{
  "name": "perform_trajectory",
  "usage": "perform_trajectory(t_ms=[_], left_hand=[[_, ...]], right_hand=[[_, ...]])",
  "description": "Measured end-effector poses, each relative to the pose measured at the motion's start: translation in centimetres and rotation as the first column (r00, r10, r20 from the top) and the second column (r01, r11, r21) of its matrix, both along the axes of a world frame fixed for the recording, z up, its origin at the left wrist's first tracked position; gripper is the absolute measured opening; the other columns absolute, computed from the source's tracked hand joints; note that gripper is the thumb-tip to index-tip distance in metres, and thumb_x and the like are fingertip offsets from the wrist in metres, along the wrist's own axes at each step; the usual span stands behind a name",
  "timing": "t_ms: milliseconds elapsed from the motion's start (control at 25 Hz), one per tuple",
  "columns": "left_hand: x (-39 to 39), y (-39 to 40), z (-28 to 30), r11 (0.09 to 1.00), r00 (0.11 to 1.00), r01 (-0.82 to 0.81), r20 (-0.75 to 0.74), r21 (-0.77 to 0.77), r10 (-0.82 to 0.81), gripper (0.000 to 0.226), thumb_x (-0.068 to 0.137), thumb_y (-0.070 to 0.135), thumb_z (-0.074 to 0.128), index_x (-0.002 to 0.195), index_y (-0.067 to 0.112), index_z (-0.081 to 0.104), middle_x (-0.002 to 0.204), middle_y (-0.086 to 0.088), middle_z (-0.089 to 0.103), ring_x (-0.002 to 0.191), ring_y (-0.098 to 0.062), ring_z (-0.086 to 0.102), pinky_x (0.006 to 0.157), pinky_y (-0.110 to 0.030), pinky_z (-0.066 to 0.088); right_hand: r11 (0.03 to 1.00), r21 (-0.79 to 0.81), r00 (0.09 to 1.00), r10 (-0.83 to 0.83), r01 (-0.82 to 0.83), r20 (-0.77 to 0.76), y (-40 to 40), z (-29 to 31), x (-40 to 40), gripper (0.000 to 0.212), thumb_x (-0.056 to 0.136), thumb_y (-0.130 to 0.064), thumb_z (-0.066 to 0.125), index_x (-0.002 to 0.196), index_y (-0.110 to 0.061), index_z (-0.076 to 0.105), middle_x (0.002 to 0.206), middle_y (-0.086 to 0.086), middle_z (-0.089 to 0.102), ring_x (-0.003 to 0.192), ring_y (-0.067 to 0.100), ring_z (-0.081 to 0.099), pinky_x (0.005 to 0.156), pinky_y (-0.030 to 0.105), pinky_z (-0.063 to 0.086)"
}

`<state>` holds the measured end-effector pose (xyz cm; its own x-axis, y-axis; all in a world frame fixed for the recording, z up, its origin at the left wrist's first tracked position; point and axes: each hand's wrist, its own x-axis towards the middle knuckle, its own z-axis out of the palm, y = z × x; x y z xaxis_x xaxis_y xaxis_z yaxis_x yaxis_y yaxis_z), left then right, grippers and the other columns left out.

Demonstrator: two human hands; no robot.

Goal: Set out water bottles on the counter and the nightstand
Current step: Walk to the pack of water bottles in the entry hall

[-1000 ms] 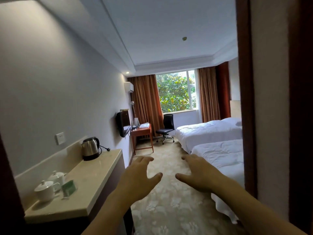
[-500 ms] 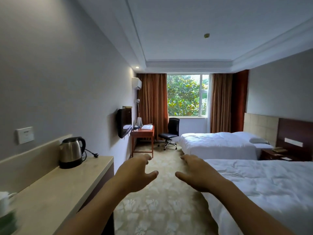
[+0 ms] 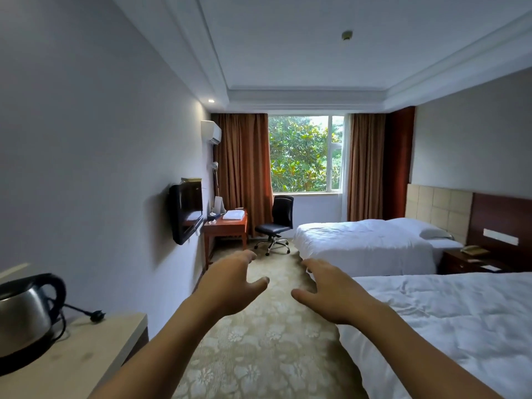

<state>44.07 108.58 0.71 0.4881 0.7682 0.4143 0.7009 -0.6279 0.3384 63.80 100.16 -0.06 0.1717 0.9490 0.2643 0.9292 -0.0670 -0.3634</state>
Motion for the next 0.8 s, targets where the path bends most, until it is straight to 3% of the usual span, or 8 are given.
perform_trajectory(t_ms=[280, 560, 800], left_hand=[[9.0, 19.5, -2.7, 0.999, 0.999, -0.038, -0.024, 0.006, 0.038, 0.064, 0.083, 0.053, 0.065, 0.136, 0.022, 0.05, 0.135, 0.001, 0.062, 0.117, -0.018, 0.06, 0.097, -0.037, 0.052], [16.9, 39.5, -1.2, 0.995, 0.995, -0.092, -0.04, 0.04, 0.094, 0.068, 0.083, 0.053, 0.065, 0.14, 0.021, 0.048, 0.14, 0.0, 0.059, 0.124, -0.019, 0.057, 0.101, -0.034, 0.048], [21.5, 56.6, -3.4, 0.992, 0.991, -0.125, -0.037, -0.002, 0.125, 0.069, 0.083, 0.058, 0.061, 0.14, 0.021, 0.048, 0.14, 0.003, 0.057, 0.124, -0.016, 0.055, 0.102, -0.033, 0.046]], right_hand=[[0.999, 0.021, 0.999, 0.042, -0.042, 0.02, 20.2, -3.3, 9.4, 0.074, 0.087, -0.057, 0.059, 0.148, -0.023, 0.035, 0.154, 0.0, 0.041, 0.136, 0.02, 0.044, 0.108, 0.038, 0.043], [0.992, 0.083, 0.996, 0.089, -0.091, 0.021, 41.5, -0.8, 17.9, 0.067, 0.088, -0.054, 0.06, 0.144, -0.022, 0.041, 0.145, 0.0, 0.049, 0.127, 0.021, 0.051, 0.101, 0.038, 0.047], [0.993, 0.053, 0.993, 0.1, -0.104, 0.058, 58.7, -2.6, 23.2, 0.061, 0.088, -0.055, 0.057, 0.14, -0.026, 0.045, 0.143, -0.005, 0.052, 0.127, 0.018, 0.051, 0.101, 0.035, 0.047]])
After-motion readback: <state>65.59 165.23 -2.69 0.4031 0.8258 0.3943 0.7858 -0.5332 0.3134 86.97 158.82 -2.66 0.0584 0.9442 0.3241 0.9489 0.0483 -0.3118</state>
